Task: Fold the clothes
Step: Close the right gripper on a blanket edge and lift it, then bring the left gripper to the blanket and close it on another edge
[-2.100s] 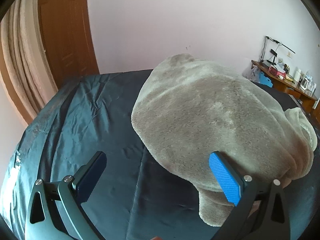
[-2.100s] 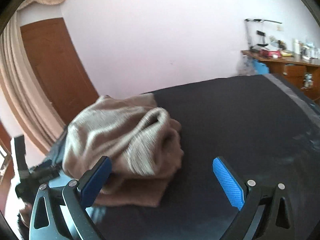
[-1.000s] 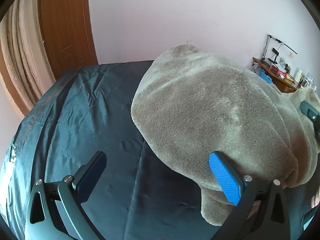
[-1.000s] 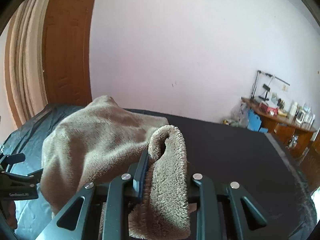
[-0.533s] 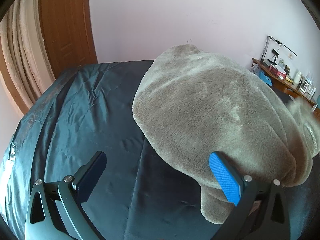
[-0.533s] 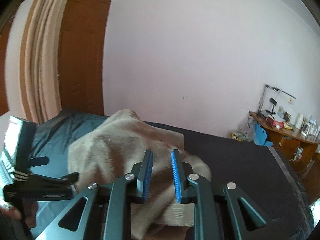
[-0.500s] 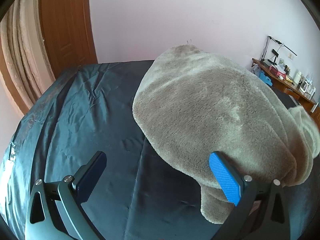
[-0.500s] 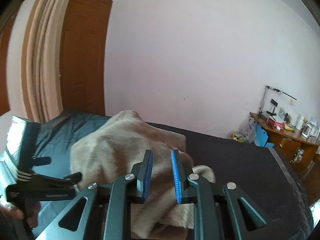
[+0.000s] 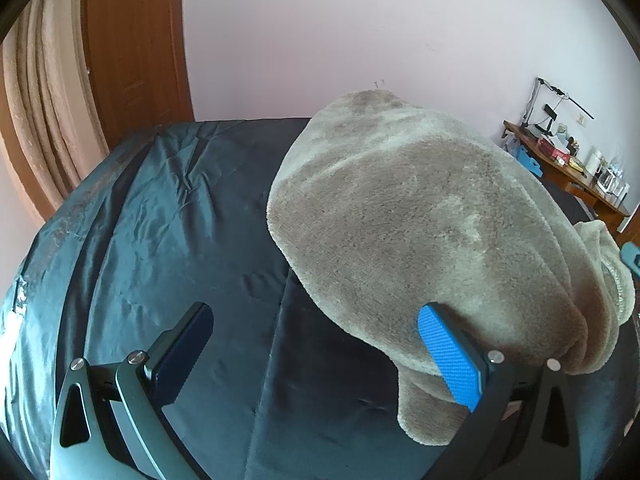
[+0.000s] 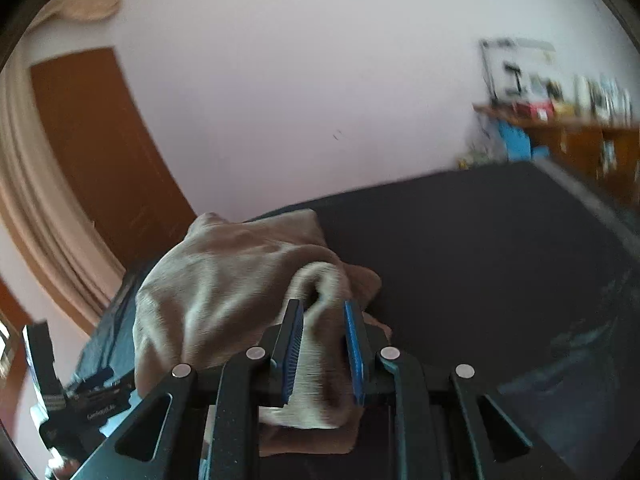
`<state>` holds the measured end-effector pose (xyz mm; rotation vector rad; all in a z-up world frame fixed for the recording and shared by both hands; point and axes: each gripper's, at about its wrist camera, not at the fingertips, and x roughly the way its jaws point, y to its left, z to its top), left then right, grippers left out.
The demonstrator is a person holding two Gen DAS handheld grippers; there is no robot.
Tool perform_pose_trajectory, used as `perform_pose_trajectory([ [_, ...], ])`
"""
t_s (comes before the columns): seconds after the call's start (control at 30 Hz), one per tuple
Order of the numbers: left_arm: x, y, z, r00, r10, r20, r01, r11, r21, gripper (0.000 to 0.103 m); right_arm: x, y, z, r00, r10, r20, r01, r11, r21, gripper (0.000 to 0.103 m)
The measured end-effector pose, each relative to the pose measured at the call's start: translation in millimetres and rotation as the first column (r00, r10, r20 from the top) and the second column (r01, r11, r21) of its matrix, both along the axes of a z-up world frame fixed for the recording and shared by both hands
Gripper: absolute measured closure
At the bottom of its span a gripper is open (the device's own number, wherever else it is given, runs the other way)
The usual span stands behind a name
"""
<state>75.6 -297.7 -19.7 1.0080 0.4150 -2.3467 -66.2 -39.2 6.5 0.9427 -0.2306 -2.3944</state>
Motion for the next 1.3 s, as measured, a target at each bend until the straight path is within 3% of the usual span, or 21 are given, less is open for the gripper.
perform_pose_trajectory([
  [0.07,-0.6,-0.1,-1.2,1.0,-0.001,0.002,0.001,1.0,0.007,0.0,-9.8,7.1,-9.7,0.998,-0.006,0.06,0.008,1.0,-0.028,0.068],
  [0.13,-0.6,-0.9,-1.9,1.0,-0.001,0.003,0.001,1.0,0.013,0.0,-12.4,10.2,-15.7,0.997,-0.001,0.079,0.005,0.999,-0.048,0.043],
  [0.17,-0.6,-1.1,-2.2,1.0,-0.001,0.003,0.001,1.0,0.016,0.0,-12.5,10.4,-17.8,0.997,0.004,0.079,0.0,0.999,-0.049,0.04],
  [0.33,-1.3,-0.9,-2.7,1.0,-0.002,0.004,0.002,1.0,0.019,0.0,-13.1,11.5,-28.1,0.996,0.026,0.08,-0.022,0.998,-0.056,0.039],
  [0.57,-1.9,1.8,-0.2,1.0,-0.015,-0.001,0.015,1.0,0.001,0.0,-28.1,-25.6,-36.6,0.999,0.038,0.0,-0.038,0.983,0.177,0.039],
  [0.6,-1.8,2.4,0.3,1.0,-0.019,-0.003,0.019,1.0,-0.002,0.0,-33.1,-32.2,-38.1,0.999,0.039,-0.009,-0.036,0.979,0.202,0.041],
  [0.73,-0.7,3.4,3.3,0.999,-0.04,-0.021,0.04,0.999,-0.007,0.0,-44.7,-47.9,-30.7,0.997,0.059,-0.049,-0.048,0.979,0.201,0.082],
  [0.87,2.7,7.2,10.2,0.995,-0.078,-0.067,0.078,0.997,-0.006,0.0,-31.3,-49.2,-3.4,0.986,0.088,-0.142,-0.069,0.989,0.131,0.088],
  [0.97,6.5,14.4,18.1,0.987,-0.114,-0.111,0.113,0.993,-0.021,0.0,3.6,-41.6,33.6,0.953,0.146,-0.265,-0.141,0.989,0.035,0.089],
  [1.07,11.2,22.1,26.8,0.978,-0.147,-0.151,0.14,0.989,-0.055,0.0,44.0,-41.2,63.3,0.901,0.253,-0.353,-0.281,0.959,-0.028,0.089],
  [1.2,23.0,21.7,37.7,0.969,-0.146,-0.198,0.133,0.988,-0.076,0.0,88.8,-55.4,76.1,0.811,0.447,-0.377,-0.495,0.868,-0.035,0.089],
  [1.3,40.6,15.0,43.8,0.966,-0.131,-0.225,0.116,0.99,-0.08,0.0,119.8,-71.2,61.5,0.732,0.585,-0.348,-0.618,0.786,0.021,0.089],
])
